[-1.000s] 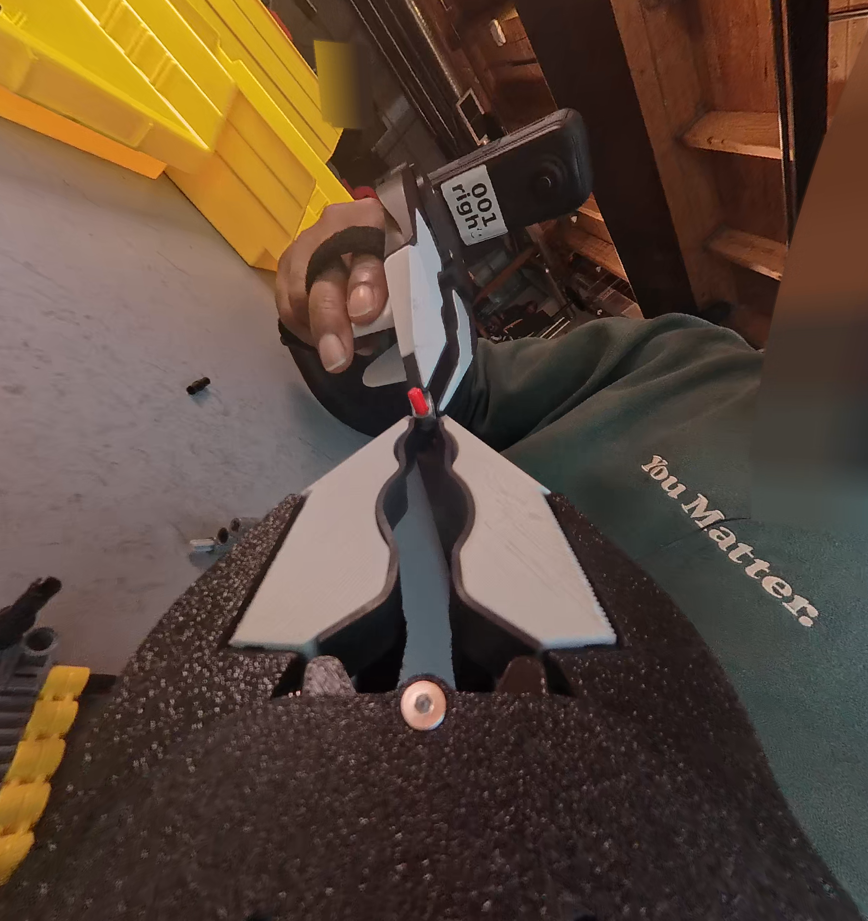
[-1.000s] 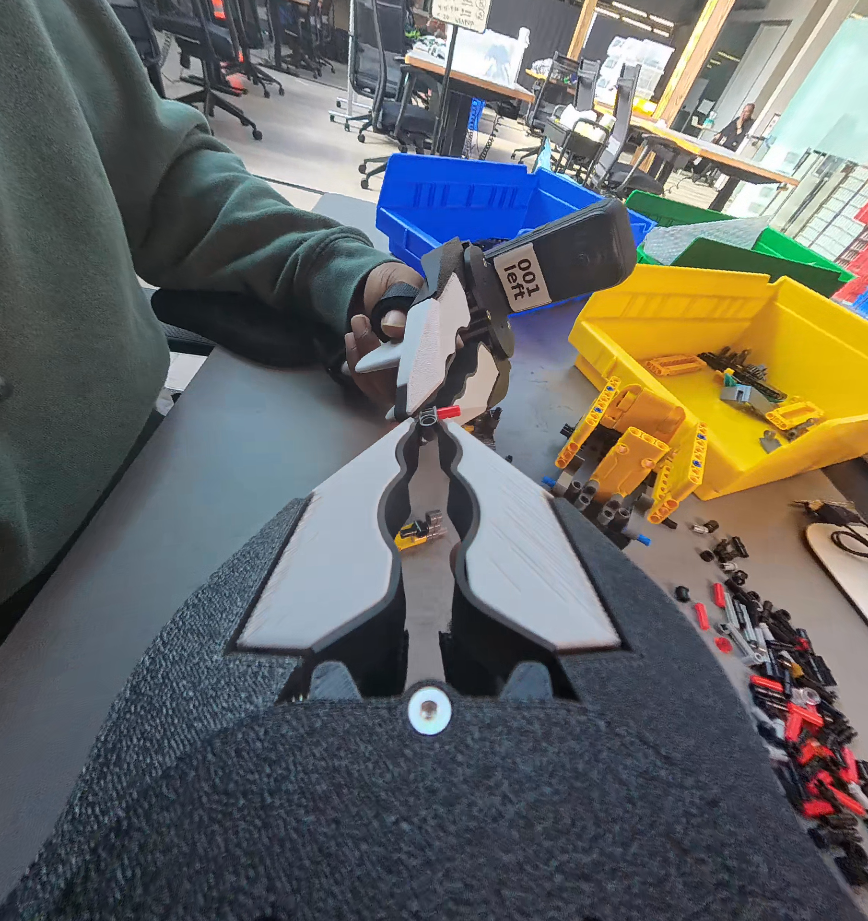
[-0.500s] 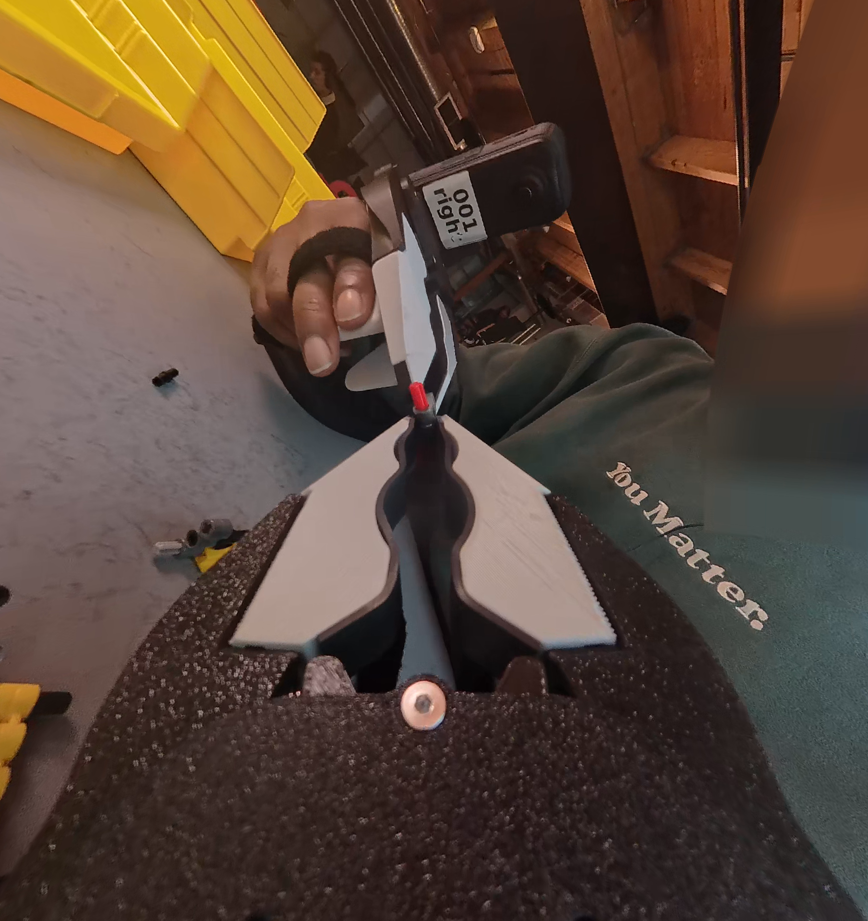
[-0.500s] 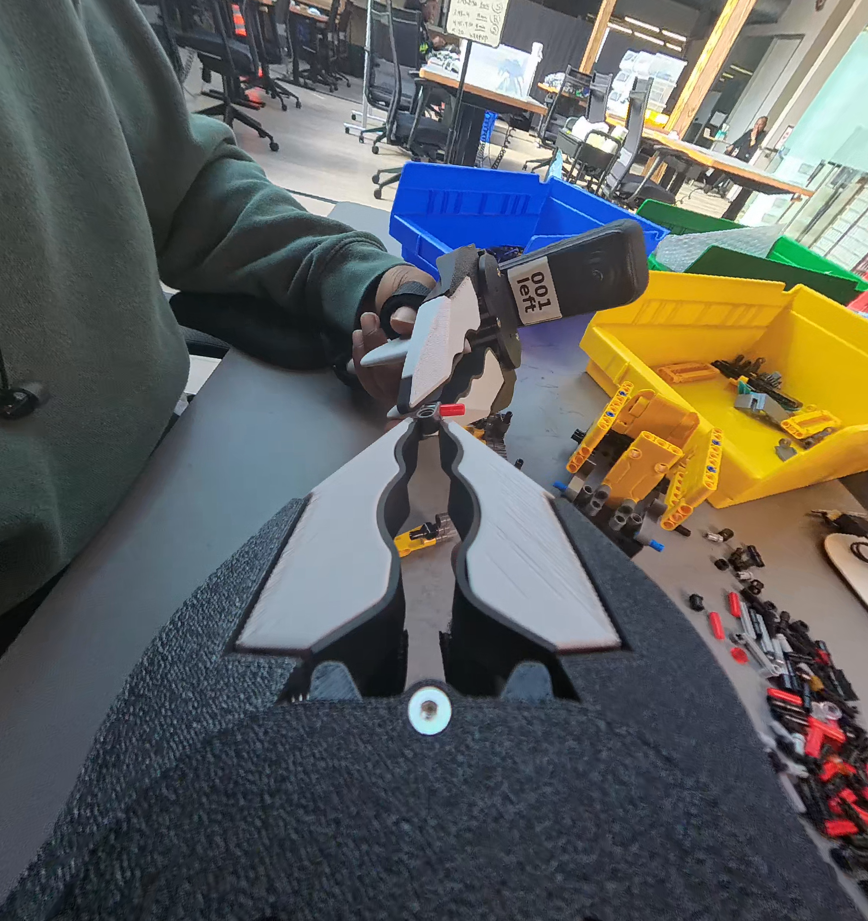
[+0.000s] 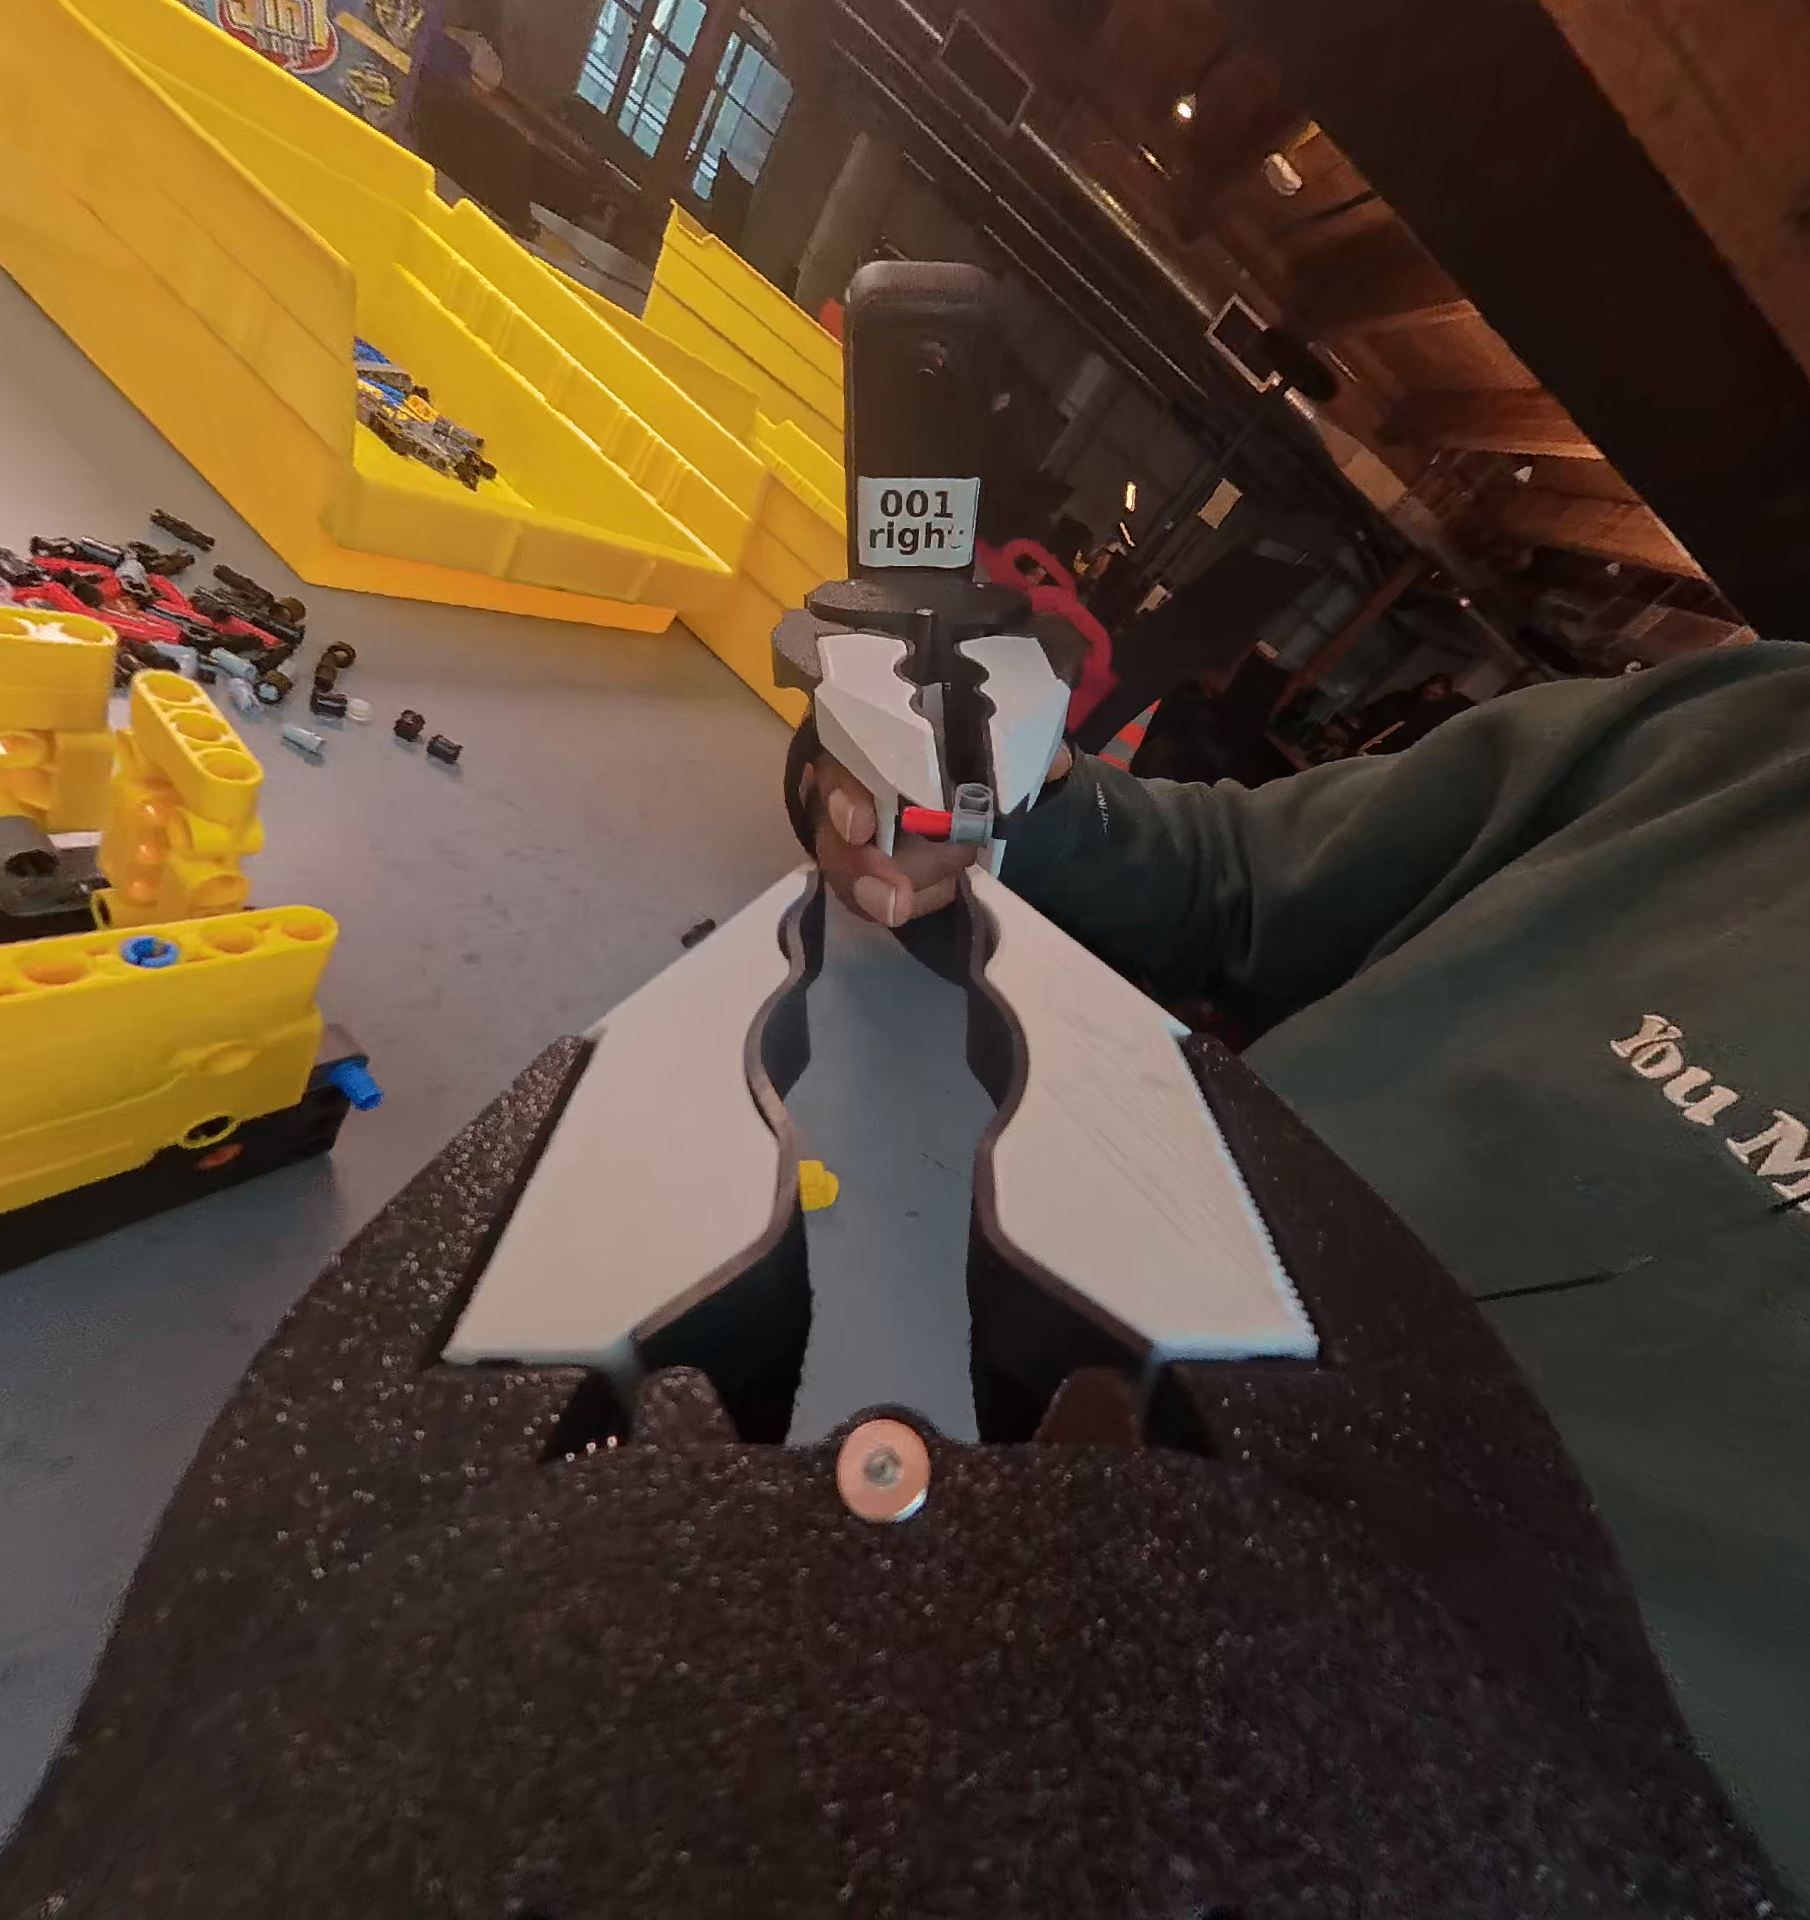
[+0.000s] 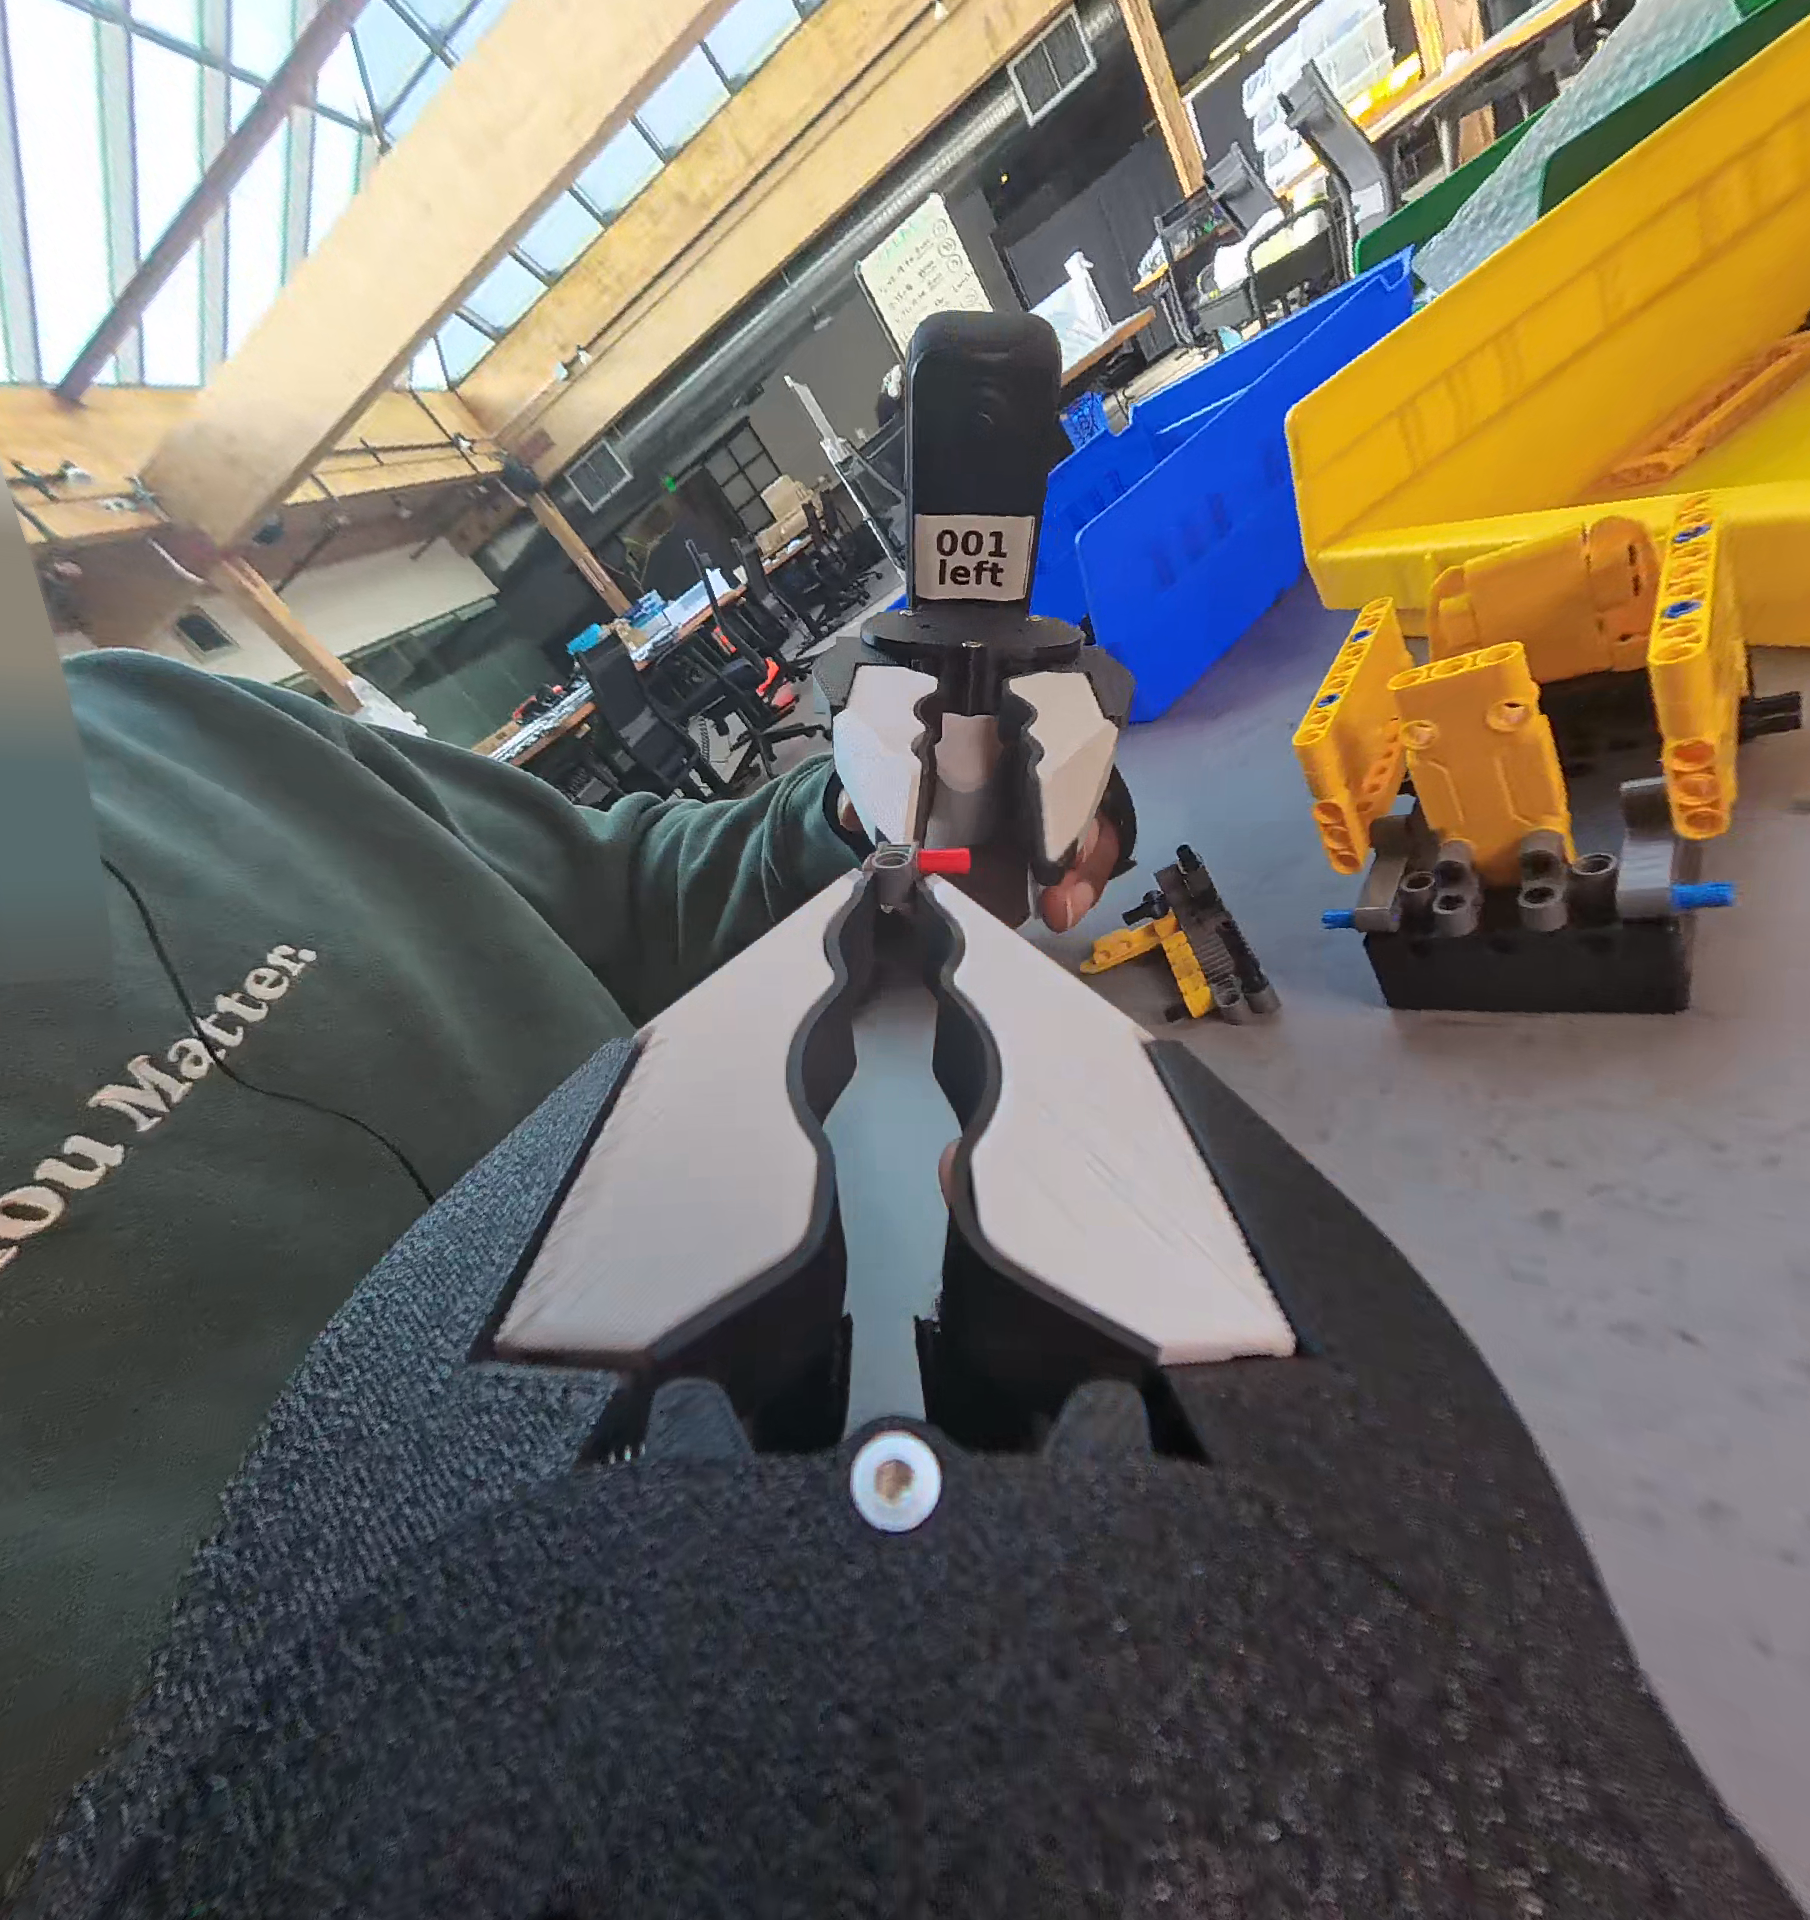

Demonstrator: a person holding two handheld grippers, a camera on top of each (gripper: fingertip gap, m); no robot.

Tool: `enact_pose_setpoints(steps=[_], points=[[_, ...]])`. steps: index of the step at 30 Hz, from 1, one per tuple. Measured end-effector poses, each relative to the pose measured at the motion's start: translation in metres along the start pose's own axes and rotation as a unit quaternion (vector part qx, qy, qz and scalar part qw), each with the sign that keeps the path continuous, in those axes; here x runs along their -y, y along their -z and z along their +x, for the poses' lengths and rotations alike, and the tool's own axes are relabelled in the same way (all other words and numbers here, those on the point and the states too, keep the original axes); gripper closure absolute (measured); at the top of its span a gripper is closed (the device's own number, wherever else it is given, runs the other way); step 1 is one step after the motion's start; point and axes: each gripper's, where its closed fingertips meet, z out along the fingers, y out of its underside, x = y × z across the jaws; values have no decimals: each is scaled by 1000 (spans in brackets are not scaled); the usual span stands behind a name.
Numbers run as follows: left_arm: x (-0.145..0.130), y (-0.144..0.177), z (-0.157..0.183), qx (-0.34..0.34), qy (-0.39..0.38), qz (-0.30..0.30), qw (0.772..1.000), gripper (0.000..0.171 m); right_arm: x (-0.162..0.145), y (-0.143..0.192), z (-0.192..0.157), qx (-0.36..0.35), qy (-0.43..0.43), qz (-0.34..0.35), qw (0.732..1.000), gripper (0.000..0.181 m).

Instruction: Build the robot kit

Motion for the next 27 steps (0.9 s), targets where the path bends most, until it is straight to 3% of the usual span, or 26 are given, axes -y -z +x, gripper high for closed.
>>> enact_pose_setpoints(steps=[6, 12, 21, 27], points=[[-5, -7, 15, -14, -60, -17, 998, 146, -7, -6, -7, 14, 9, -14, 1000, 175], [-8, -8, 27, -16, -127, -26, 991, 155, -12, -6, -16, 19, 71, -34, 997, 175], [-15, -11, 37, 27, -292, -50, 955, 155, -19, -5, -29, 9, 200, -58, 978, 175], [-19, -12, 42, 34, -347, -63, 935, 157, -24, -4, -33, 15, 237, -62, 969, 175]])
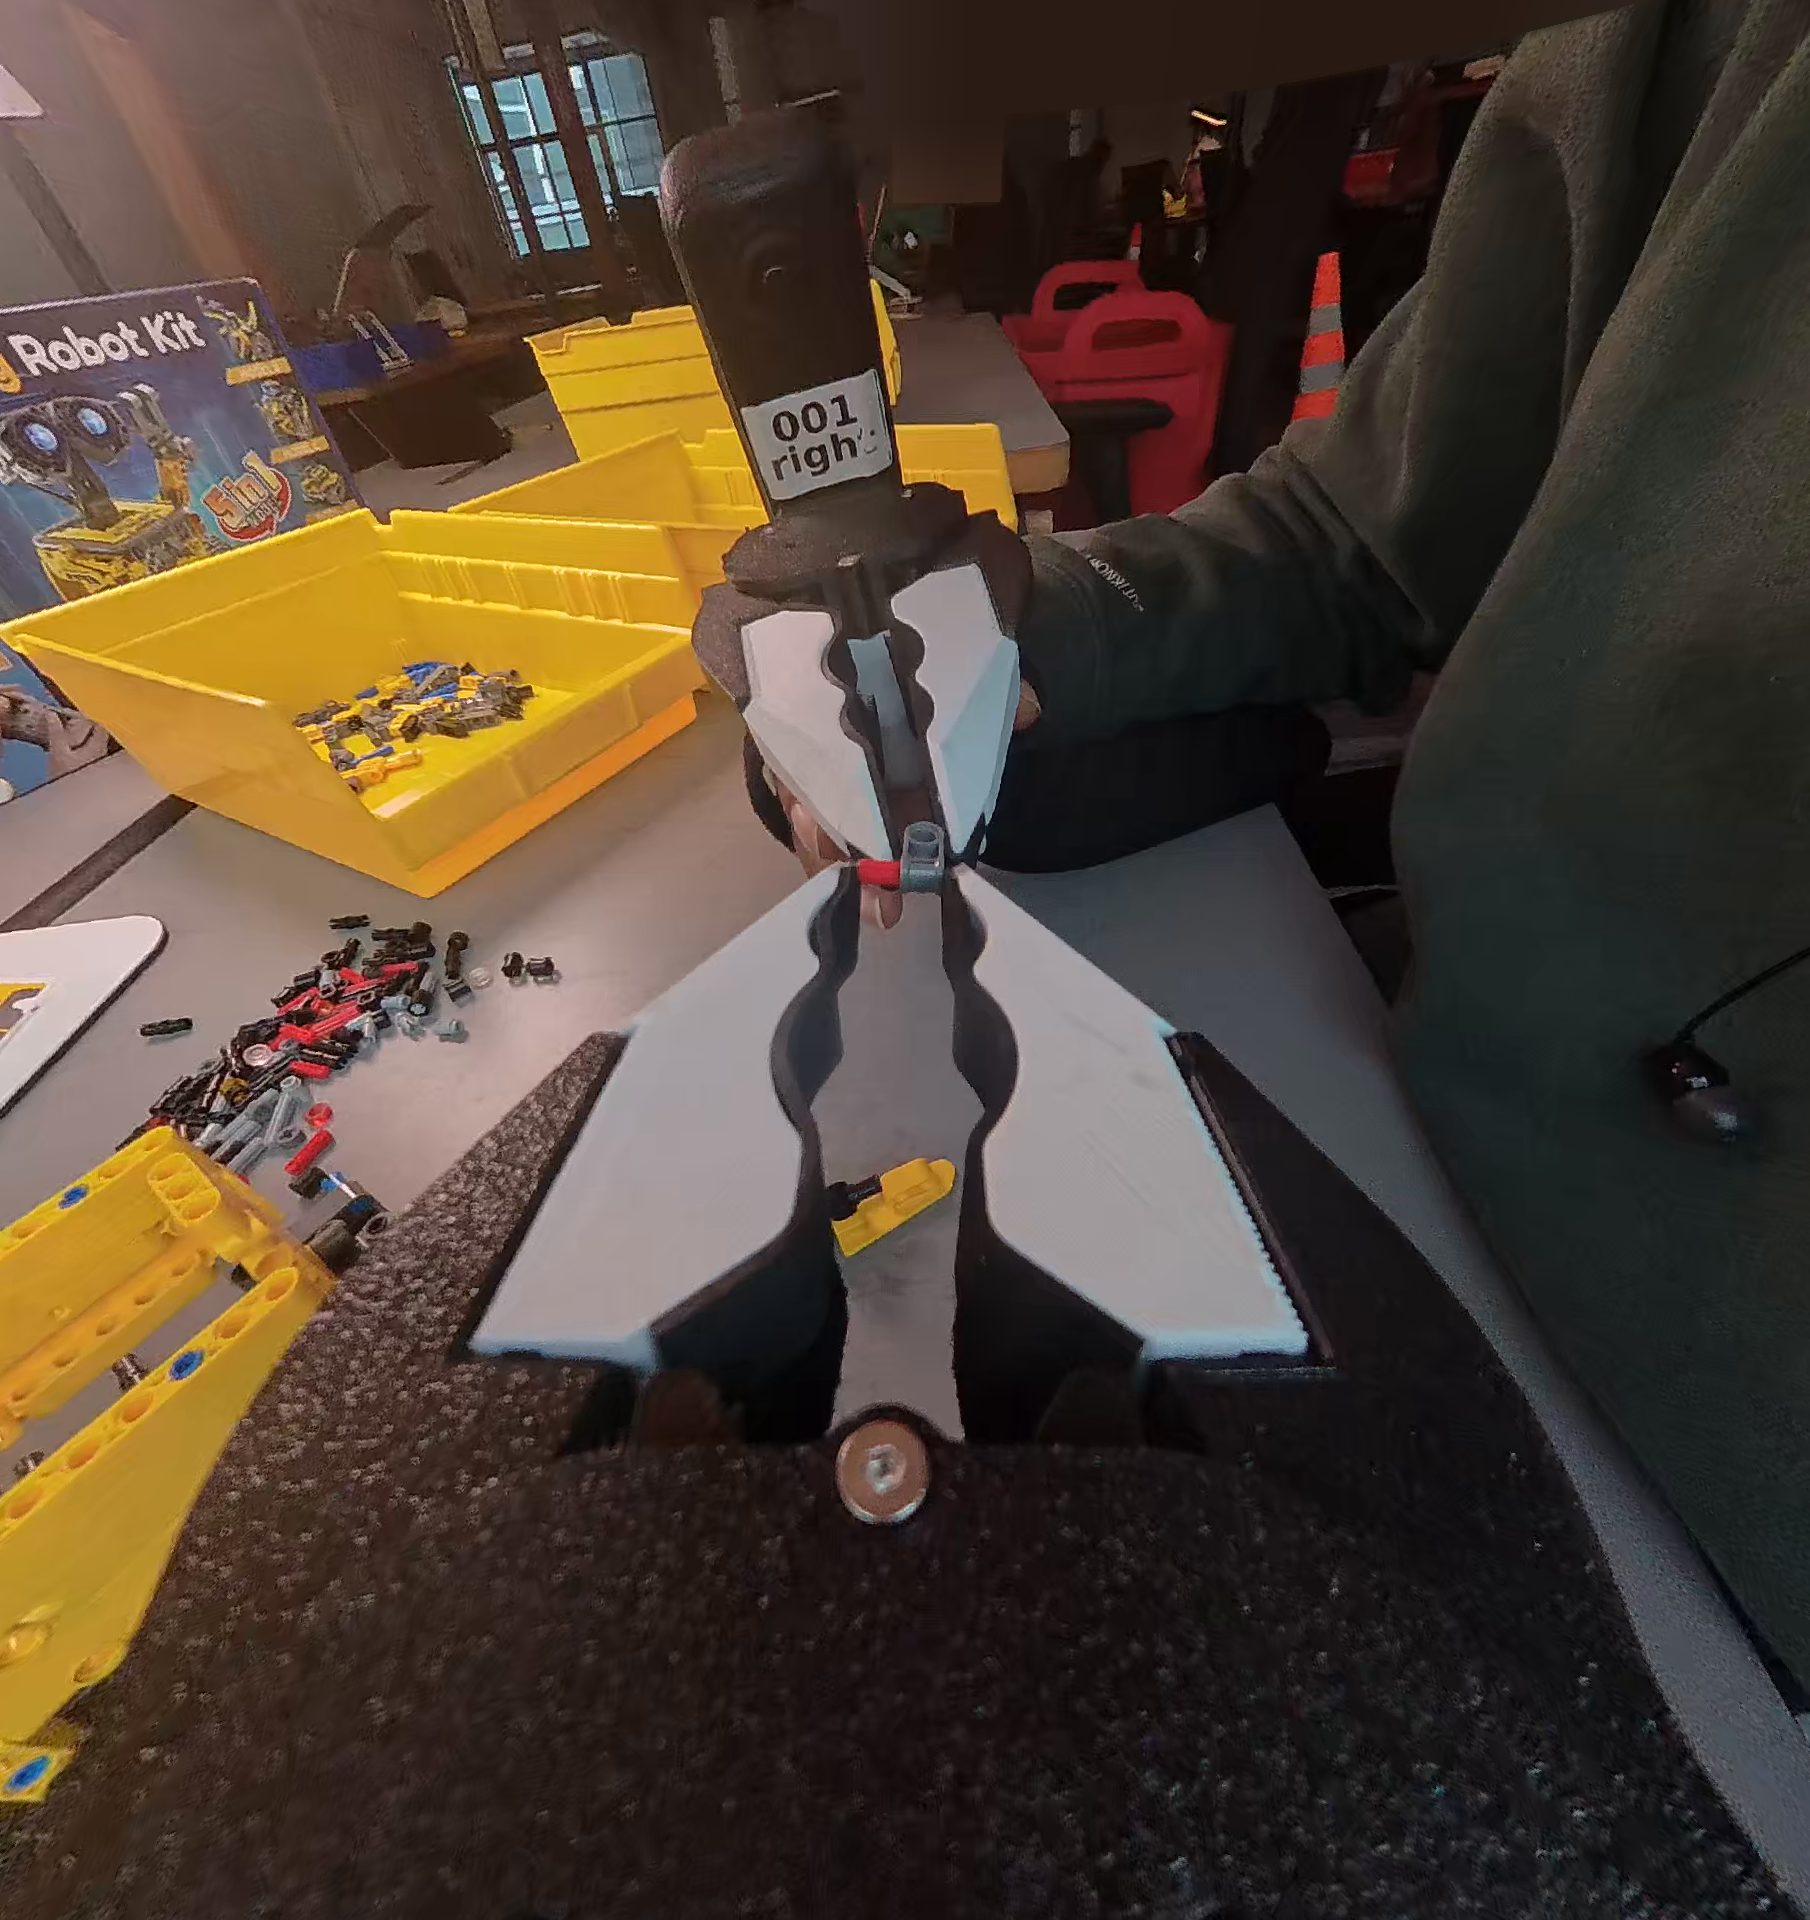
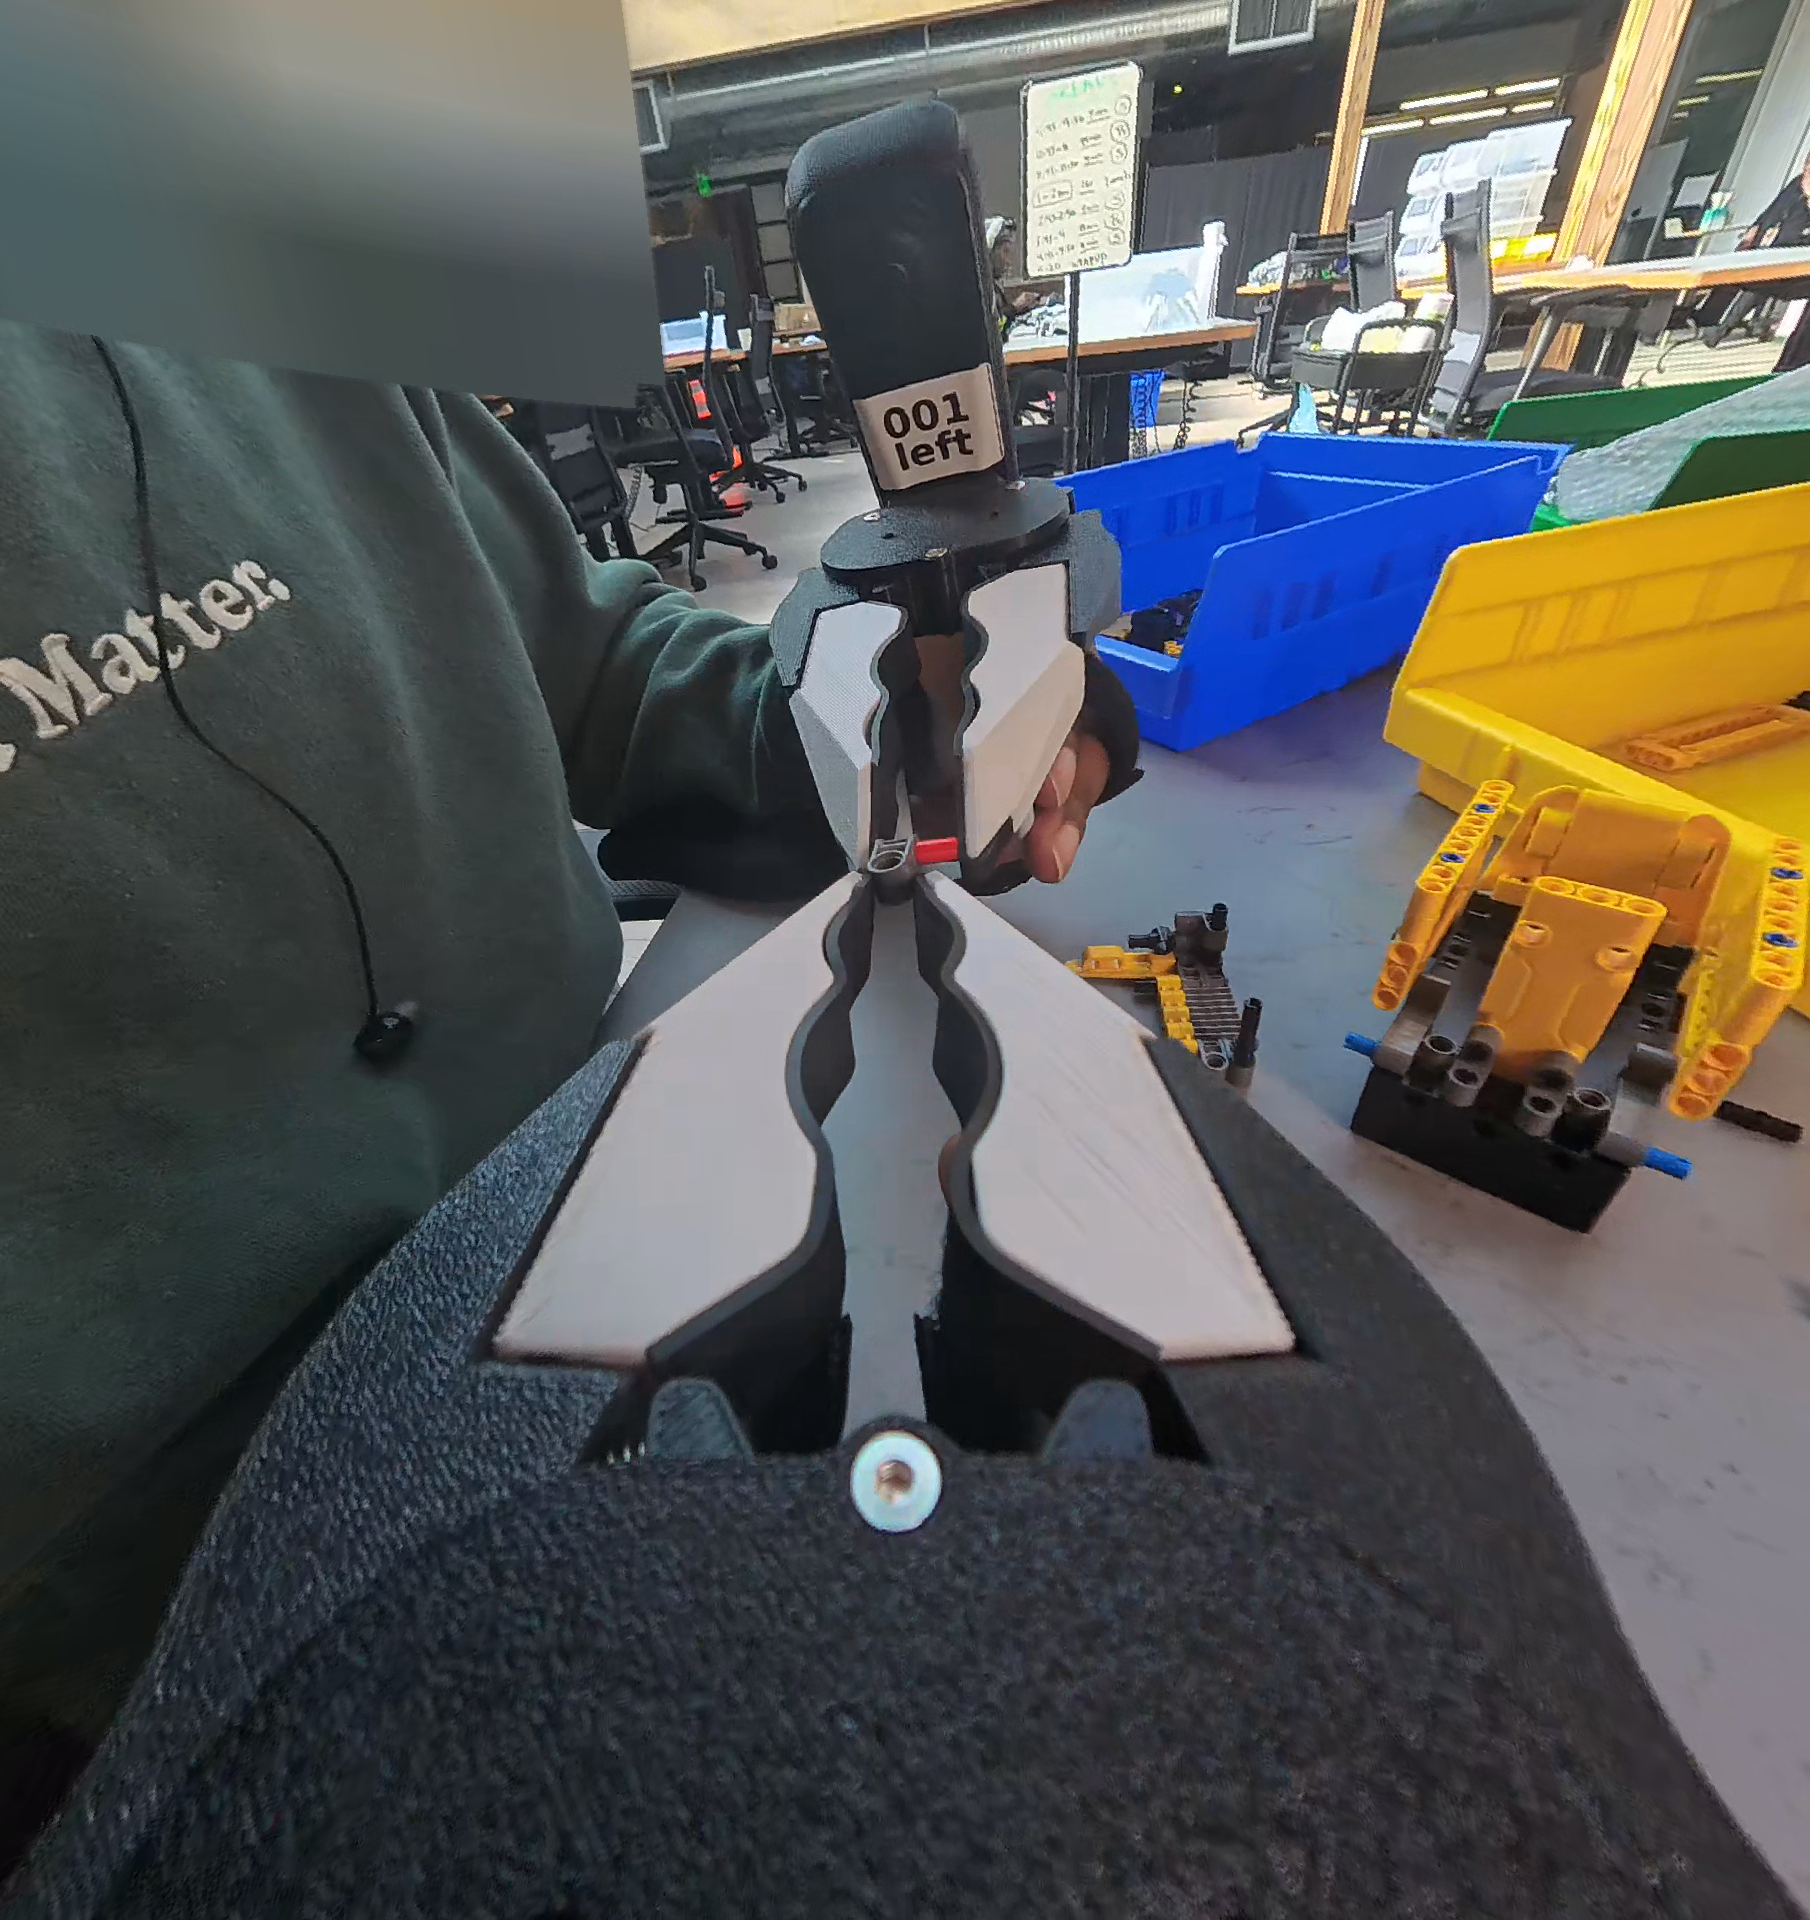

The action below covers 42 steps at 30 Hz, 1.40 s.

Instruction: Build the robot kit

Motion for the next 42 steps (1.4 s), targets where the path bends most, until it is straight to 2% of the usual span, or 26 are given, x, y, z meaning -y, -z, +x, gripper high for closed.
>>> enact_pose_setpoints(steps=[7, 10, 12, 13, 18, 23, 31, 36, 42], points=[[-3, -1, 0, 6, -17, -10, 1000, 157, -3, 1, 0, -5, 21, -8, 1000, 175], [-3, -1, -1, 4, -2, -7, 1000, 156, -3, 1, 1, -7, 19, -7, 1000, 175], [0, 0, -3, 15, -3, 8, 1000, 155, 1, 2, 3, -8, 4, 6, 1000, 175], [1, 1, -4, 22, -8, 12, 1000, 148, 3, 3, 2, -2, -4, 13, 1000, 175], [1, 2, -5, 18, 12, 15, 1000, 147, 9, 6, 3, -3, -12, 29, 1000, 175], [0, 1, -8, 5, 70, 20, 997, 141, 6, 5, 5, -10, -9, 20, 1000, 175], [-15, -4, -19, 7, 161, -4, 987, 145, -3, 6, 21, -66, 23, -5, 998, 175], [-17, -5, -19, -25, 242, 7, 970, 149, -4, 7, 32, -115, 68, -18, 991, 175], [-15, -6, -19, -51, 297, 26, 953, 156, -9, 3, 31, -130, 109, -41, 985, 175]])
